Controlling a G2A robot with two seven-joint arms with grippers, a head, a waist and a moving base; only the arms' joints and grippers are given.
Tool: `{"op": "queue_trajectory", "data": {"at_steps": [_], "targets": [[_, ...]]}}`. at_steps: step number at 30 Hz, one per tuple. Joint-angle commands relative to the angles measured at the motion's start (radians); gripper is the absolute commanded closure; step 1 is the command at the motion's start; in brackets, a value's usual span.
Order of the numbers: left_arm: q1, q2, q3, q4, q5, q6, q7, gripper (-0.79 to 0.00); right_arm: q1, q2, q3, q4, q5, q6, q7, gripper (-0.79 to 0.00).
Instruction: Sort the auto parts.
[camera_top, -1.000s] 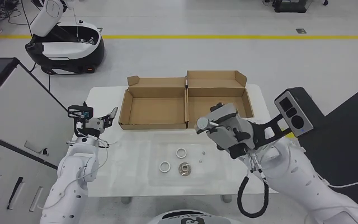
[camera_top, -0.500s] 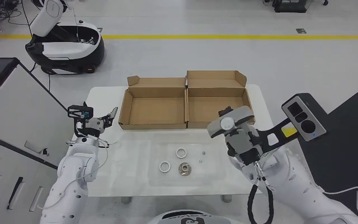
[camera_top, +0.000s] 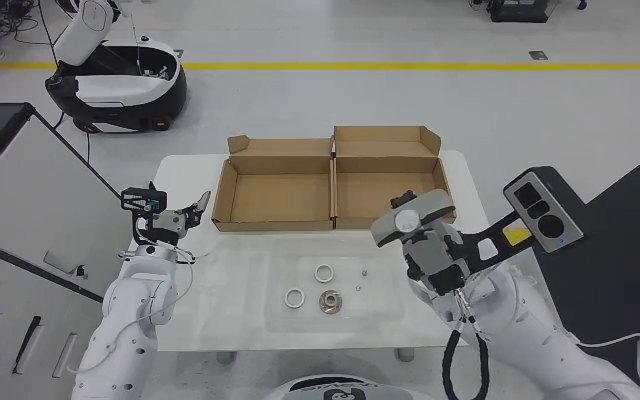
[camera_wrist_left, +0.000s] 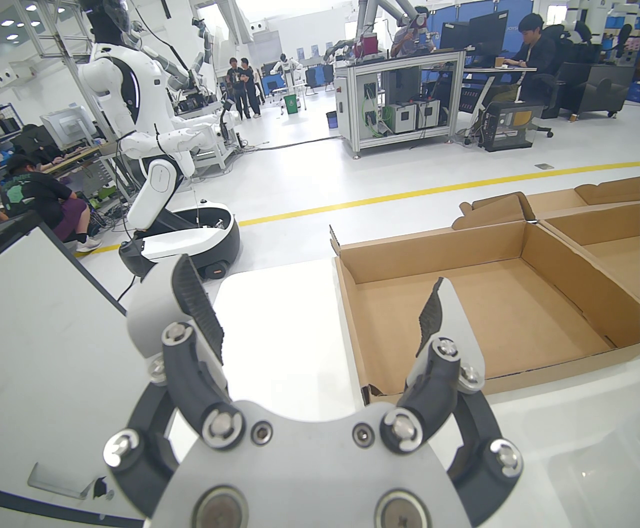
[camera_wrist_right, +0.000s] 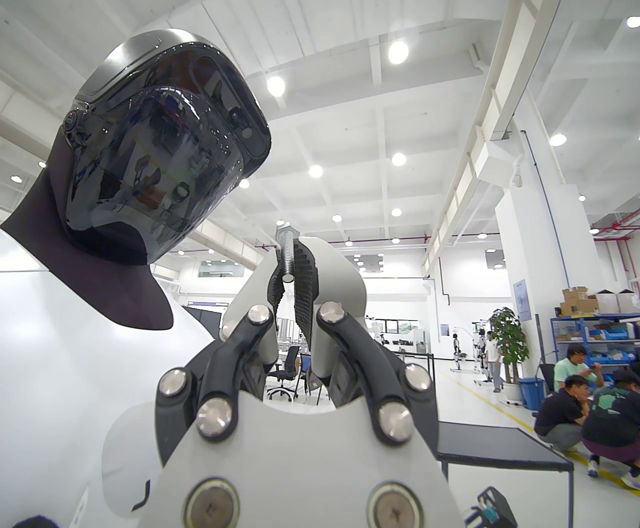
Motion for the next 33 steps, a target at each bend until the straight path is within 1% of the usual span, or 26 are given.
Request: {"op": "queue_trajectory", "data": {"at_steps": [1, 12, 15, 21, 24, 25, 27, 29, 30, 31, 33], "targets": [[0.0, 0.0, 0.0, 0.0, 0.0, 0.0, 0.0, -0.785, 0.0, 0.0, 0.0, 0.0, 0.0, 0.0, 0.0, 0.0], [0.0, 0.0, 0.0, 0.0, 0.0, 0.0, 0.0, -0.785, 0.0, 0.0, 0.0, 0.0, 0.0, 0.0, 0.0, 0.0], [0.0, 0.0, 0.0, 0.0, 0.0, 0.0, 0.0, -0.785, -0.017, 0.001, 0.029, 0.008, -0.002, 0.031, 0.024, 0.0], [0.0, 0.0, 0.0, 0.0, 0.0, 0.0, 0.0, -0.785, -0.11, 0.024, 0.198, 0.044, 0.017, -0.015, 0.083, 0.0], [0.0, 0.0, 0.0, 0.0, 0.0, 0.0, 0.0, -0.785, -0.16, 0.04, 0.305, 0.074, 0.016, -0.039, 0.148, 0.0], [0.0, 0.0, 0.0, 0.0, 0.0, 0.0, 0.0, -0.785, -0.181, 0.047, 0.357, 0.089, 0.014, -0.049, 0.185, 0.0], [0.0, 0.0, 0.0, 0.0, 0.0, 0.0, 0.0, -0.785, -0.205, 0.057, 0.425, 0.116, 0.013, -0.059, 0.238, 0.0], [0.0, 0.0, 0.0, 0.0, 0.0, 0.0, 0.0, -0.785, -0.226, 0.072, 0.529, 0.15, 0.001, -0.074, 0.321, 0.0], [0.0, 0.0, 0.0, 0.0, 0.0, 0.0, 0.0, -0.785, -0.23, 0.076, 0.557, 0.16, -0.002, -0.078, 0.346, 0.0], [0.0, 0.0, 0.0, 0.0, 0.0, 0.0, 0.0, -0.785, -0.231, 0.084, 0.611, 0.178, -0.016, -0.086, 0.406, 0.0], [0.0, 0.0, 0.0, 0.0, 0.0, 0.0, 0.0, -0.785, -0.224, 0.093, 0.669, 0.207, 0.0, -0.094, 0.47, 0.0]]}}
